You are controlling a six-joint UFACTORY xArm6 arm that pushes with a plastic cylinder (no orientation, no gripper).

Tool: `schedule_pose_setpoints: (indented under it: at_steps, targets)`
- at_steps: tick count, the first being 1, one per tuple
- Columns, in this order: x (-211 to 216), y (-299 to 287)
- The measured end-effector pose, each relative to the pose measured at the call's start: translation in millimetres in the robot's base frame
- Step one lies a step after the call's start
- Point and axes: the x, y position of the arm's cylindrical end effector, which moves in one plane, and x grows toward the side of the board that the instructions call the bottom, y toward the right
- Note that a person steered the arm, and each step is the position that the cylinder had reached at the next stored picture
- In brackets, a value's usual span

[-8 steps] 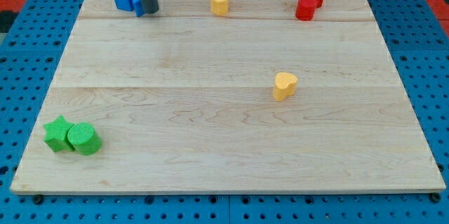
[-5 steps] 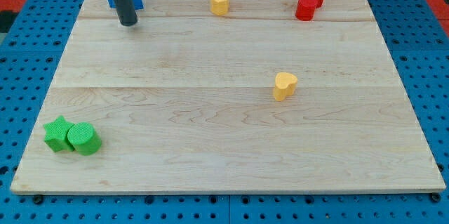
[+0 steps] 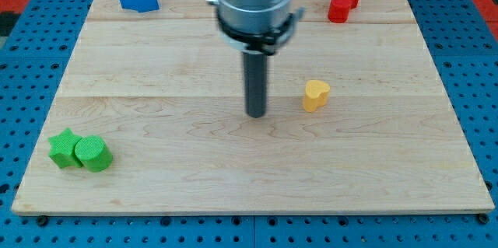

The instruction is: Slide the yellow heart closer to the yellow hexagon

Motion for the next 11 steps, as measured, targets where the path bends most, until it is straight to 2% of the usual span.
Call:
schedule_pose_setpoints:
  at_steps: [2, 3, 4, 8, 9, 11]
  targets:
    - [3.8, 96.7]
    - [-2.1, 104.6]
    - [-7.1, 90.0]
    - [-85.1, 82.3]
    - [-77.5, 127.6]
    - [-34.3, 58.3]
